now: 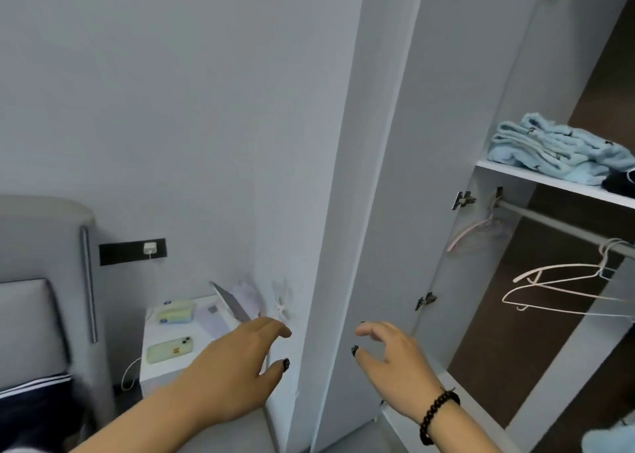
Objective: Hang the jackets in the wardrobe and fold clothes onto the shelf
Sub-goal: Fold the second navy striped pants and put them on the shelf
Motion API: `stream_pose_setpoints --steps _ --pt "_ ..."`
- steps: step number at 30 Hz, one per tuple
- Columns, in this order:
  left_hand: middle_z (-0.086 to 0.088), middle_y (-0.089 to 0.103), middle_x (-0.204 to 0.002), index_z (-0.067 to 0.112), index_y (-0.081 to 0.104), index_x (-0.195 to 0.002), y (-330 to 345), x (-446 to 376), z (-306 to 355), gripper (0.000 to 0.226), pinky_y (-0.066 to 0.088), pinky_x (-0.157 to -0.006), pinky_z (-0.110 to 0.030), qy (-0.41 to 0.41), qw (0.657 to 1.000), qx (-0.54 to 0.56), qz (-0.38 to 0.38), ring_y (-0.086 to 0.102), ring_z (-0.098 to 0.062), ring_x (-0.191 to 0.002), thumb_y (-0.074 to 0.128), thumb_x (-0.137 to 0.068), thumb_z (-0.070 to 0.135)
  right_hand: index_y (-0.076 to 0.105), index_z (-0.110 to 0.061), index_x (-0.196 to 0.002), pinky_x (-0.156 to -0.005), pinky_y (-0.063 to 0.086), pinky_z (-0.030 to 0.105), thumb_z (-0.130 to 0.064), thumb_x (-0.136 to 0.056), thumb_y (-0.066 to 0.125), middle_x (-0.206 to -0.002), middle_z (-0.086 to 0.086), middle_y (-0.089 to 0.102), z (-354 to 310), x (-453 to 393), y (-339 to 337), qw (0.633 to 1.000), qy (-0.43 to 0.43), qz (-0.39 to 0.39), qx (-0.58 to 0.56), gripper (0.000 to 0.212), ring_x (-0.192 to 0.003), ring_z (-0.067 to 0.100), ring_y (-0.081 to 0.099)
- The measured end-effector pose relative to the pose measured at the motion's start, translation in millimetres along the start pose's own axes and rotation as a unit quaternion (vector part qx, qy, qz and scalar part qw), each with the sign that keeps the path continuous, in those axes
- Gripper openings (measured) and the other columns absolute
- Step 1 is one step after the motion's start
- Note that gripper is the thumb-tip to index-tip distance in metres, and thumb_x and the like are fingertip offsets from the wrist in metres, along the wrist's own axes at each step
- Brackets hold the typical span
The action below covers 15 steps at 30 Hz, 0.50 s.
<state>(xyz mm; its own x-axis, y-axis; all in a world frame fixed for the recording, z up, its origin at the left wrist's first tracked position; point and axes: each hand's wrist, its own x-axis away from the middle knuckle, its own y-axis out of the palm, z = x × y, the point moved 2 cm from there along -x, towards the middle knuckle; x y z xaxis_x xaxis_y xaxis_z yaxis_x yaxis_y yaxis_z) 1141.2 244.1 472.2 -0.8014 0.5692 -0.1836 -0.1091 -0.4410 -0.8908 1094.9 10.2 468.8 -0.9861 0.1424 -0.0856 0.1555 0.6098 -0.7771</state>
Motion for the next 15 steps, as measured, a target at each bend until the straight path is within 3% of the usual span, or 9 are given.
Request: stream_pose_setpoints --steps 3,9,12,15 --pt "0.025 0.039 -0.141 0.039 0.039 -0.136 6.4 32.6 -31.0 0.042 0.033 -0.105 -0.017 -0.050 0.998 0.019 -0.013 0.037 0.002 -0.130 0.047 -0.095 0.044 0.050 -0.039 -0.114 -0.095 0.027 0.010 -0.032 -0.094 0.054 -0.125 -0.022 0.046 -6.7 3.7 31.4 0.999 -0.009 -0.042 0.005 0.021 -0.115 -0.005 0.039" --pt "0.019 0.043 -0.140 0.034 0.042 -0.137 10.1 87.5 -113.8 0.044 0.038 -0.104 -0.021 -0.161 0.986 0.045 -0.008 0.045 -0.001 -0.123 0.050 -0.094 0.036 0.053 -0.034 -0.120 -0.096 0.031 0.012 -0.031 -0.095 0.054 -0.123 -0.022 0.047 -38.4 -16.6 117.0 0.989 -0.044 -0.137 0.022 0.026 -0.115 -0.003 0.041" --pt "0.016 0.047 -0.137 0.032 0.044 -0.135 8.2 112.4 -160.6 0.041 0.038 -0.105 -0.023 -0.212 0.975 0.061 -0.001 0.045 -0.001 -0.124 0.050 -0.094 0.032 0.053 -0.032 -0.121 -0.093 0.030 0.007 -0.027 -0.096 0.051 -0.123 -0.021 0.047 -66.6 -36.5 170.0 0.980 -0.071 -0.186 0.024 0.025 -0.113 -0.004 0.041" --pt "0.017 0.049 -0.132 0.032 0.046 -0.132 0.2 136.2 -212.9 0.037 0.039 -0.098 -0.016 -0.264 0.961 0.081 0.006 0.049 0.004 -0.110 0.049 -0.095 0.029 0.054 -0.034 -0.116 -0.087 0.029 0.001 -0.022 -0.096 0.049 -0.121 -0.020 0.048 -105.6 -60.1 227.4 0.968 -0.104 -0.229 0.025 0.023 -0.110 -0.005 0.042"
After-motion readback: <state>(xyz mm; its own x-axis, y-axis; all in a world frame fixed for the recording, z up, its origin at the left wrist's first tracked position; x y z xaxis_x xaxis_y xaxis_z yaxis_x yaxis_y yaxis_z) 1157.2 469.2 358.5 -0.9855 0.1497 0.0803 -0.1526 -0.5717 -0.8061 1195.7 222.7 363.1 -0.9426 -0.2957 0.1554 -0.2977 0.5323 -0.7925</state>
